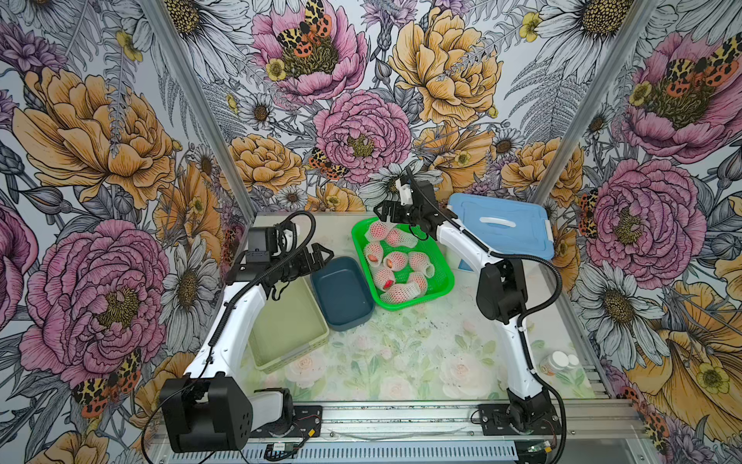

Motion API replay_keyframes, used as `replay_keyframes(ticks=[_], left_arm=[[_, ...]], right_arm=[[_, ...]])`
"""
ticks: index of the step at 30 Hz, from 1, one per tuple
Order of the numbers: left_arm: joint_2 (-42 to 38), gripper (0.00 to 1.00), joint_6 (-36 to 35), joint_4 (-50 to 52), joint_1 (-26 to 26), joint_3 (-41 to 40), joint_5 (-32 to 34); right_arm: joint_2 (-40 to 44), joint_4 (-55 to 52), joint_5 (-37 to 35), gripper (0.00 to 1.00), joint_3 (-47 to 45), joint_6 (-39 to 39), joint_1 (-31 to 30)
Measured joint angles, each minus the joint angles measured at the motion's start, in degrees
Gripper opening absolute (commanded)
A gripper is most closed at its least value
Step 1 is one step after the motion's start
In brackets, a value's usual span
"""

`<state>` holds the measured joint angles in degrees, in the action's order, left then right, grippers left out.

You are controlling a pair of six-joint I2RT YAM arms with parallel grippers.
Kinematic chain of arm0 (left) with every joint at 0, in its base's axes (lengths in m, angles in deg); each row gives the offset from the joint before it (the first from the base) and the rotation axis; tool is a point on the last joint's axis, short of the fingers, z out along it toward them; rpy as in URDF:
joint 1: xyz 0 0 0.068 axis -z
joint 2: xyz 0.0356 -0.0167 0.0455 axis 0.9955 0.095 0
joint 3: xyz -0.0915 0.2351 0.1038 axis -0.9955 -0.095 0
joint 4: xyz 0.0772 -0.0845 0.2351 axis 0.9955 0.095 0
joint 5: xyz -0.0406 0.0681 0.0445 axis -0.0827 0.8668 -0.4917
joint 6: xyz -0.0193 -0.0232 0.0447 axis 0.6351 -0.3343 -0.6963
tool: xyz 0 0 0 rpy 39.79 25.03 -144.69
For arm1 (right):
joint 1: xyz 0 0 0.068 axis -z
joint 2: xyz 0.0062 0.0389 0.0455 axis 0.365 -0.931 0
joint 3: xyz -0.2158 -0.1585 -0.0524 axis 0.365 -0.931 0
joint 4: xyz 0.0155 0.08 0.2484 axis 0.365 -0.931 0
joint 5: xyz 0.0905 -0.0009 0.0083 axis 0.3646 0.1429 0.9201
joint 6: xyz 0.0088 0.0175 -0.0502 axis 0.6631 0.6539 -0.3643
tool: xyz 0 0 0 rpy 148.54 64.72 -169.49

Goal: Remove foam nets from apples
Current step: Pick up the apple from the basket.

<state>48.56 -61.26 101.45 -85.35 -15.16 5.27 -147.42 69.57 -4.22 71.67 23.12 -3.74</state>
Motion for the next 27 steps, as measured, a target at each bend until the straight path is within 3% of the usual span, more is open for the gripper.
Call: replay_keyframes(ticks=[11, 27], left_arm=[[-0.28, 0.99, 0.07, -0.39, -0.11, -0.92, -0.44], [-0.28, 0.99, 0.2, -0.83, -0.85, -0.92, -0.59]], right_arm=[[-2.45, -6.34, -11.52, 1.0, 4.37, 2.89, -1.03], [-10.82, -7.85, -4.92, 1.0, 9.46, 5.51, -0.68]])
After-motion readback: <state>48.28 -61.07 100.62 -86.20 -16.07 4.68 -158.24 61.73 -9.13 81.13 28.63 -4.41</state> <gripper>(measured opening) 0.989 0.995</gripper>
